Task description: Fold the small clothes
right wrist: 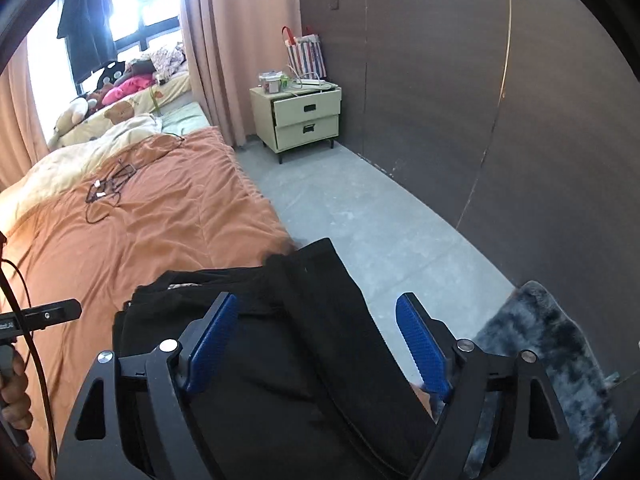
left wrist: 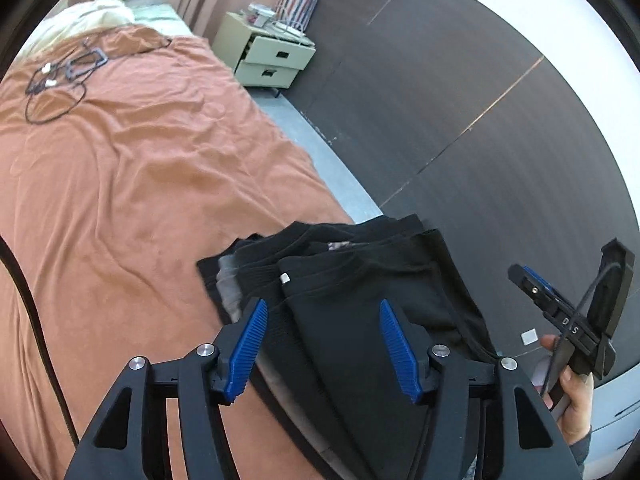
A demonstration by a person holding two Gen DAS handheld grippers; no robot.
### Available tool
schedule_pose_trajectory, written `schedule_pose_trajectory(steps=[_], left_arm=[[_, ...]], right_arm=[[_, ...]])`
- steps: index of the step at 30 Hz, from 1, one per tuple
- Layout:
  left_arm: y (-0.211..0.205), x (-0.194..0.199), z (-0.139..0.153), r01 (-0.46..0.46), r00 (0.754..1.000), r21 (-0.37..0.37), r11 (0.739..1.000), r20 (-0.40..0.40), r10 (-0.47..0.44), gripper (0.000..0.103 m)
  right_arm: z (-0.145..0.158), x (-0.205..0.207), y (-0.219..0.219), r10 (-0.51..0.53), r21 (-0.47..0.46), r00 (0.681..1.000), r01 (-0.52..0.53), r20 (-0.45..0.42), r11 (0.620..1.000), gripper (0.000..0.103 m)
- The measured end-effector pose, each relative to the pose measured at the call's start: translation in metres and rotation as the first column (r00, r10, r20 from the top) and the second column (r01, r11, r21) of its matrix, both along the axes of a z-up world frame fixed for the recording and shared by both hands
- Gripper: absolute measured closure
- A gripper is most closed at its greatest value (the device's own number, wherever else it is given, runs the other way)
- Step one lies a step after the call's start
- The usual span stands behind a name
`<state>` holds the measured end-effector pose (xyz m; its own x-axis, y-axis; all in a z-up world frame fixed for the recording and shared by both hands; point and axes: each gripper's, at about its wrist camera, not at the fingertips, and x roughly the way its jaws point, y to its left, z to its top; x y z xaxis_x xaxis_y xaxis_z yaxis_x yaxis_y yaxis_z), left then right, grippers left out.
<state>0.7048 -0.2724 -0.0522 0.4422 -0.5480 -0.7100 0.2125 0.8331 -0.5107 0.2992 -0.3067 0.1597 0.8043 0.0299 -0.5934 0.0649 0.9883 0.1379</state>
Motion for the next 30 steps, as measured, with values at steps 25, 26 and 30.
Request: schedule_pose_trajectory(steps=[25, 26, 30], left_arm=[[0.02, -0.146, 0.089, 0.078, 0.988, 0.098, 0.992, 0.123, -0.09, 0.004], [0.022, -0.151, 0.093, 0.075, 0.987, 0.101, 0.992, 0.134, -0.089, 0.004], [0.028, -0.176, 0.113, 0.076, 0.981, 0.107, 0.991, 0.171, -0.094, 0.003]], right_arm=[[0.016, -0.158, -0.024, -0.013, 0.083, 0.999, 0.016, -0.04, 0.996, 0.018], [0.017, -0.164, -0.024, -0.011, 0.084, 0.999, 0.014, -0.035, 0.996, 0.018], [0.025, -0.192, -0.021, -0.009, 0.071, 1.0, 0.01, -0.012, 0.997, 0.0]])
